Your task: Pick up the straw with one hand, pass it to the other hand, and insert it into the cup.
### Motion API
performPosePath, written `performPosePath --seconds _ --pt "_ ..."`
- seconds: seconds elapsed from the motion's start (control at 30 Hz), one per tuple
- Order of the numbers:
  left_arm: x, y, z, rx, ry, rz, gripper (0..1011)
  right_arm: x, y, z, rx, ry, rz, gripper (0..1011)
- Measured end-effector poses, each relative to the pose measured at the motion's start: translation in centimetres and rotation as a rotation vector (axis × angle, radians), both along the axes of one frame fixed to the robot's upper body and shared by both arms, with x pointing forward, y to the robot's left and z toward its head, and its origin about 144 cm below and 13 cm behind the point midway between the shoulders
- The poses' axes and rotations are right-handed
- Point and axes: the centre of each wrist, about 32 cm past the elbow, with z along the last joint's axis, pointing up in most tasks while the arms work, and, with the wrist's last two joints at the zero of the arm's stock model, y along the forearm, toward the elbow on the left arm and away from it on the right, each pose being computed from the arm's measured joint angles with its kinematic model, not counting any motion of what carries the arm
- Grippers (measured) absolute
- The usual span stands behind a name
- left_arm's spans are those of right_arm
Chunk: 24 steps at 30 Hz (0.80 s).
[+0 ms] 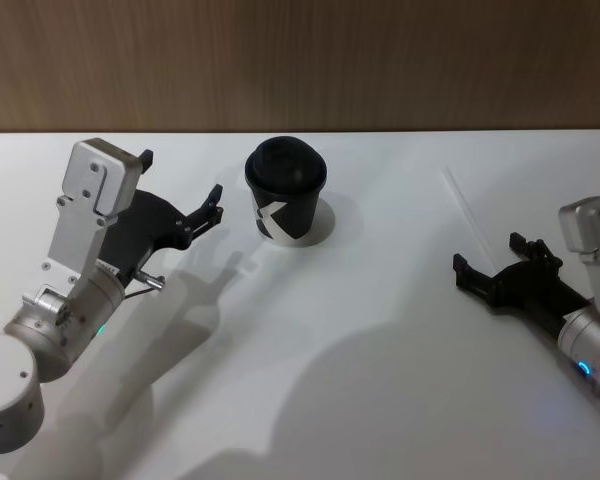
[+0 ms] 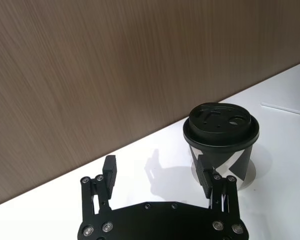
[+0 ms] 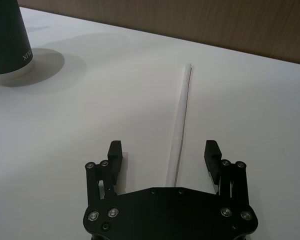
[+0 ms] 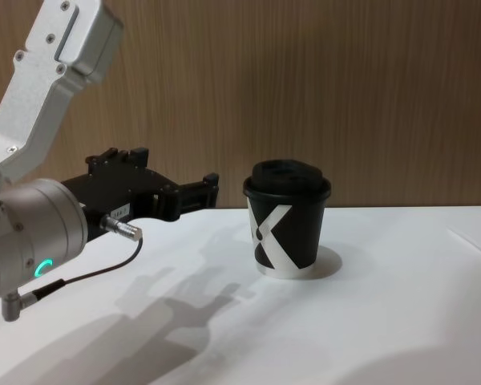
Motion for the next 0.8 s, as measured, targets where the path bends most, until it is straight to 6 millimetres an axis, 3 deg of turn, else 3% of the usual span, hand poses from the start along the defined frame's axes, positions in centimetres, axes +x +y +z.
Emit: performPosePath --seconds 0.27,0.63,0.77,0.8 --pt "0.0 0.0 0.0 0.0 0.0 0.0 1002 0.03 -0.04 -0.05 -0.001 0.001 0.001 875" --pt "0.0 0.0 0.0 0.0 0.0 0.0 1002 0.06 -0.06 -0.09 -0.002 0.001 0.001 563" --pt "0.0 0.0 0.0 0.0 0.0 0.0 1002 0.06 -0.06 -0.1 -0.003 0.002 0.001 388" --pt "0.0 0.0 0.0 0.0 0.0 0.0 1002 0.06 -0.06 -0.1 -0.003 0.002 0.001 388"
